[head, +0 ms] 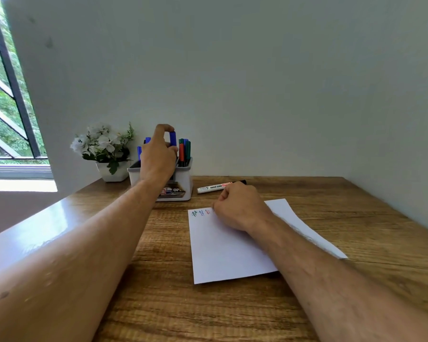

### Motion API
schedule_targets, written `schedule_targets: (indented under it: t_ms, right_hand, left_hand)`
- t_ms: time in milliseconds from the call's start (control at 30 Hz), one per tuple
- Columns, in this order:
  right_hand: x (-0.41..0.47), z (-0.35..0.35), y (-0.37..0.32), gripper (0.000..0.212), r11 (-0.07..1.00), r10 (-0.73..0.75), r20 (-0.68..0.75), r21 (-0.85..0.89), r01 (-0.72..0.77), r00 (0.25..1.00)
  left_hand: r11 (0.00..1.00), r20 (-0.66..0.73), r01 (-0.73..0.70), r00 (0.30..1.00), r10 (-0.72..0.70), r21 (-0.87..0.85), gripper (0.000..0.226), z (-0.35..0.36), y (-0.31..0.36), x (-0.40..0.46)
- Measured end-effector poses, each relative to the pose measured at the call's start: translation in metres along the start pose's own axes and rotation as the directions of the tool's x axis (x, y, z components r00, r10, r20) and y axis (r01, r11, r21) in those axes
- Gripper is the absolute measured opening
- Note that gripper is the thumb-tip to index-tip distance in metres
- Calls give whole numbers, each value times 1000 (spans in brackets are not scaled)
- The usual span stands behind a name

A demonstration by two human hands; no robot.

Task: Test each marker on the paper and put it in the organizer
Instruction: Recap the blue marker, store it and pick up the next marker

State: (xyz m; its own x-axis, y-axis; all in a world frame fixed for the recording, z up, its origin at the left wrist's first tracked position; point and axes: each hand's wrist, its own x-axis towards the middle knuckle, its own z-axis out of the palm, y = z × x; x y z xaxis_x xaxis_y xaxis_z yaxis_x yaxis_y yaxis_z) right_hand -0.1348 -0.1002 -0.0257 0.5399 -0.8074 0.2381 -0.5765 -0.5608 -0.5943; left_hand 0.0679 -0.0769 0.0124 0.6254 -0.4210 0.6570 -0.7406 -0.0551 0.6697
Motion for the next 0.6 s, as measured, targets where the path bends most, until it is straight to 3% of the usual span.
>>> schedule_targets:
  t_ms: [267,467,533,600]
  right_hand:
    - [0,0,2,15,1000,-9,1,29,9,1000]
    - [0,-5,4,11,995,-22,-95,92,31,995]
    - [2,-8,7,16,995,-13,-128,100,26,992]
    - [3,-12,11,19,996,-5,-132,83,16,991]
  left_hand:
    - [999,47,43,998,-44,29,54,-1,4,-3]
    - [999,-26,49,998,-49,-7,59,-9,16,-16]
    - [999,-72,-42,997,42,11,51,-9,23,-24]
    - [969,-97,-239,965,244,67,36,-7,32,-33]
